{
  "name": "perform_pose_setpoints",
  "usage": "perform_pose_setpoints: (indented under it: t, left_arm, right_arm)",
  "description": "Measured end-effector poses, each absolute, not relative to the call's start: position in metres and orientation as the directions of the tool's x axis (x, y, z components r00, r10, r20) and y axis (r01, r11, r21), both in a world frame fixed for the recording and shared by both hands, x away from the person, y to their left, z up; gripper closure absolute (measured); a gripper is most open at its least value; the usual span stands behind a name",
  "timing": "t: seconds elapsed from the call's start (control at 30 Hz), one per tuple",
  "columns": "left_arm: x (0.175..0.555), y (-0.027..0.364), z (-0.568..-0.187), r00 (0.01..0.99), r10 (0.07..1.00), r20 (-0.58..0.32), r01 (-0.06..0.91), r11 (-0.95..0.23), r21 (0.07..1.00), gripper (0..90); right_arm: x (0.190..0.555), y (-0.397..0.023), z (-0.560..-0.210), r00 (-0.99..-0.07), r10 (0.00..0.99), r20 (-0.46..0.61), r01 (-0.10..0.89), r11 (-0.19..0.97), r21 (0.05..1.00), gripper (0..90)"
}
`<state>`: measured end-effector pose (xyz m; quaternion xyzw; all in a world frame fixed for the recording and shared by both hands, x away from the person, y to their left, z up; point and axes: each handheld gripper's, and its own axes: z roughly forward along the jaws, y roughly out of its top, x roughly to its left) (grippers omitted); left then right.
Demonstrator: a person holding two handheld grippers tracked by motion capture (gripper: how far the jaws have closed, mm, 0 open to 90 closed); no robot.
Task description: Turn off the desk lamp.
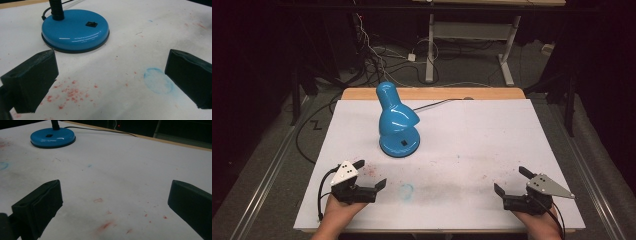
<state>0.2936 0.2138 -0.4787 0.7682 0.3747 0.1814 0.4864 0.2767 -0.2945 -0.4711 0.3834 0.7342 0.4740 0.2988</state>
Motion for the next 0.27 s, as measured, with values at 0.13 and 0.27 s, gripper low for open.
perform_pose_setpoints:
  t: [0.13, 0.27]
  left_arm:
    - [0.2980, 0.2150, -0.4828, 0.644, 0.758, -0.105, 0.421, -0.237, 0.876, 0.0]
    - [0.2962, 0.2148, -0.4806, 0.646, 0.757, -0.099, 0.414, -0.239, 0.878, 0.0]
  right_arm:
    - [0.2846, -0.2952, -0.4756, -0.521, 0.851, -0.060, 0.304, 0.250, 0.919, 0.4]
    - [0.2844, -0.2935, -0.4757, -0.527, 0.848, -0.064, 0.302, 0.256, 0.918, 0.4]
